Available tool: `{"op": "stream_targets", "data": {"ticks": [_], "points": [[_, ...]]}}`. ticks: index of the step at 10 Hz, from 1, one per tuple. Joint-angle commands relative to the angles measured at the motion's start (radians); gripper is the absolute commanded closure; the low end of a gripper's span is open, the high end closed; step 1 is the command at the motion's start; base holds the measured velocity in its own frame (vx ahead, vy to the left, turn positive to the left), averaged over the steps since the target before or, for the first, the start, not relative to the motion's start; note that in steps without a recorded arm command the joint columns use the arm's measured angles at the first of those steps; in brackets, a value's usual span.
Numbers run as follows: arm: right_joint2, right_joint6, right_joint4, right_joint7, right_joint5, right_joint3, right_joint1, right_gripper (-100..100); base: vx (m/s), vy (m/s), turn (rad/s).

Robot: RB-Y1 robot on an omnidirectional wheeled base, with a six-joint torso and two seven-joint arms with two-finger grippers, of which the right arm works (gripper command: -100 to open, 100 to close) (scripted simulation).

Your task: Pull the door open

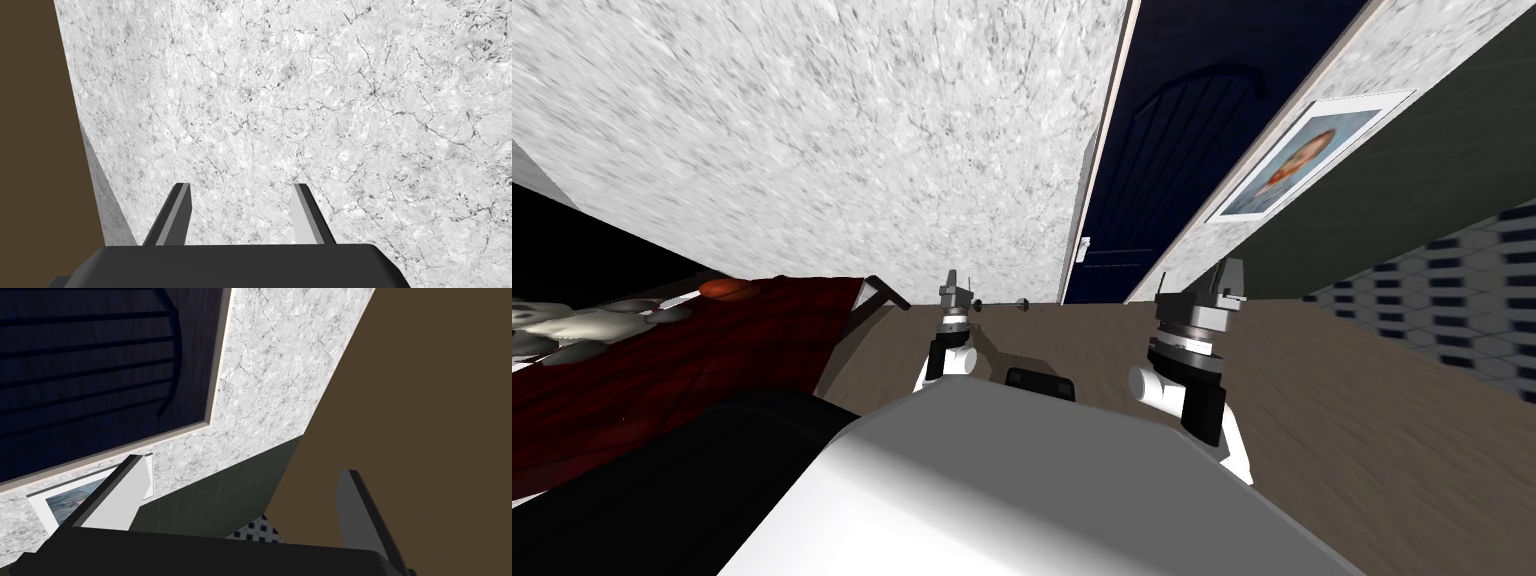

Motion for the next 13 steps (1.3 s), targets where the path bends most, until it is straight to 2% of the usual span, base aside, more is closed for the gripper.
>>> {"op": "stream_targets", "data": {"ticks": [1, 7, 13], "points": [[-0.015, 0.003, 0.038, 0.028, 0.007, -0.005, -0.024, -100, 0.115, -0.005, 0.029], [-0.061, -0.018, 0.184, 0.117, 0.035, -0.016, -0.087, -100, 0.085, -0.004, 0.022], [-0.113, -0.043, 0.362, 0.227, 0.069, -0.03, -0.165, -100, 0.095, -0.008, 0.031]]}}
